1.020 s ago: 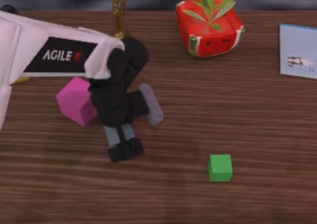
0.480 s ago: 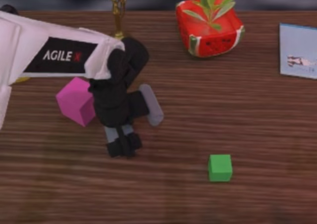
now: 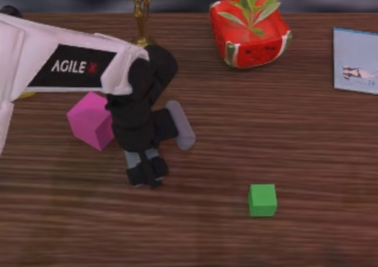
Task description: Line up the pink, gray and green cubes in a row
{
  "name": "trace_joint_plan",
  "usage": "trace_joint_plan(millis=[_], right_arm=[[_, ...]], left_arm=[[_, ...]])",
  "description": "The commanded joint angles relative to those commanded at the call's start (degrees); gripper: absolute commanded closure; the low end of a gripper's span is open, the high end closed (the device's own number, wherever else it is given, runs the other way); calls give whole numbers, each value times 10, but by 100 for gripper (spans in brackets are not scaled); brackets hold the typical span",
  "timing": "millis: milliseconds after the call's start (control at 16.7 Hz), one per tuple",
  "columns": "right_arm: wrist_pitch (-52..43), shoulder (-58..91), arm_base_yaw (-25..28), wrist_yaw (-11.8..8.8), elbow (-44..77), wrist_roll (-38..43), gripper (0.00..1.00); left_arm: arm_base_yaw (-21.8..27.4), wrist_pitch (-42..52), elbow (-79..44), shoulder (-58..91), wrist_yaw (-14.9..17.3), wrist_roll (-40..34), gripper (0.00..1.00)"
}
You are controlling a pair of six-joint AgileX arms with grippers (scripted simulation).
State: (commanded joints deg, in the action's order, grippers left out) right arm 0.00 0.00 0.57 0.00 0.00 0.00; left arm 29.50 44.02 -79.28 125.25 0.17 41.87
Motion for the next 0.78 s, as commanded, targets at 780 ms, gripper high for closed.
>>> trace_joint_plan(millis=[780], right_arm=[[0,0,0,0,0,0,0]], left_arm=[[-10,144,-76,-74,6,-6,100]])
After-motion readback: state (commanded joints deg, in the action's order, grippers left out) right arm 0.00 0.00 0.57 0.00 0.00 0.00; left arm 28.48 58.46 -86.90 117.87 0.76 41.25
